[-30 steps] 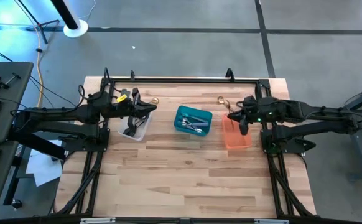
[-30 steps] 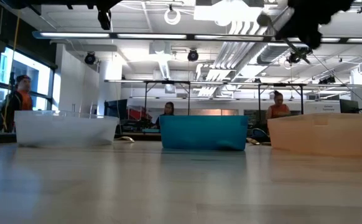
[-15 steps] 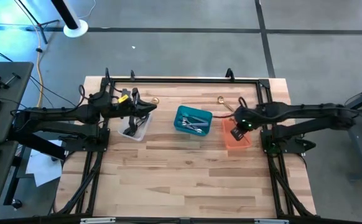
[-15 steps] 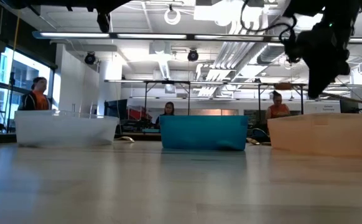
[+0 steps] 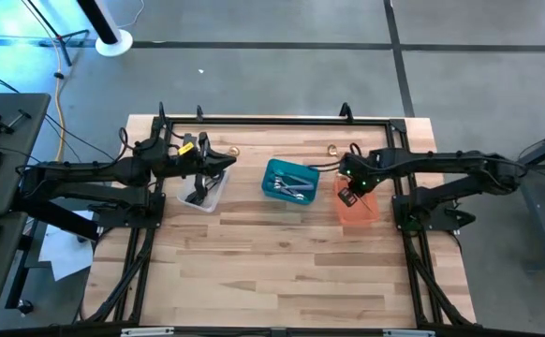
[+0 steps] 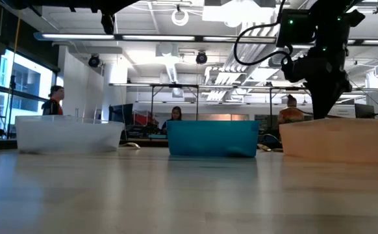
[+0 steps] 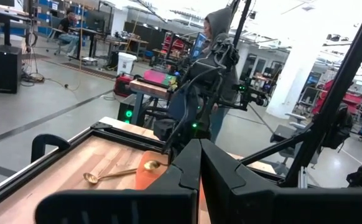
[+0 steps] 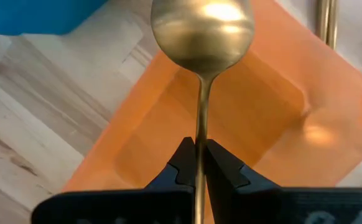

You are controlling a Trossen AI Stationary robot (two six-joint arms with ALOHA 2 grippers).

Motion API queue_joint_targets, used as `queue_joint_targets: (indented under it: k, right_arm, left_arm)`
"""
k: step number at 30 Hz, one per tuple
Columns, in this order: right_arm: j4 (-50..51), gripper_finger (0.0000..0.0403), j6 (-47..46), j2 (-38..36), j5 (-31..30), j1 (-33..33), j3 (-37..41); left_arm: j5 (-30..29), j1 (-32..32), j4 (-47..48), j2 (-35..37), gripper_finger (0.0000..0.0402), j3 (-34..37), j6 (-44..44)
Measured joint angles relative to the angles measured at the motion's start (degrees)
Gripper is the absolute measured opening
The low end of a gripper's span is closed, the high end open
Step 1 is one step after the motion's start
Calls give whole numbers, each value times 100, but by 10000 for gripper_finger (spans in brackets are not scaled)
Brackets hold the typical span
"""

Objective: Sort silverware by color (type)
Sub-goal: Put the gold spoon into the orange bin

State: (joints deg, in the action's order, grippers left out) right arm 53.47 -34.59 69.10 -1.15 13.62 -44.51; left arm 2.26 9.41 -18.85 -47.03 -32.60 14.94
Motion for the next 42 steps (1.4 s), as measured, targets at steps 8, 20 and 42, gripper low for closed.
queue_joint_targets:
  k: [8, 20, 42]
  right_arm:
    - [82, 2, 57, 7, 320, 178, 54]
    - [-182, 2, -197, 74, 316, 215, 492]
    - [-1258, 2, -914, 70, 341, 215, 1534]
  left_arm:
    - [0, 0, 0, 0, 0, -2, -4]
    - [-99, -1, -1, 0, 0, -2, -55]
    - [-149, -1, -8, 0, 0, -2, -57]
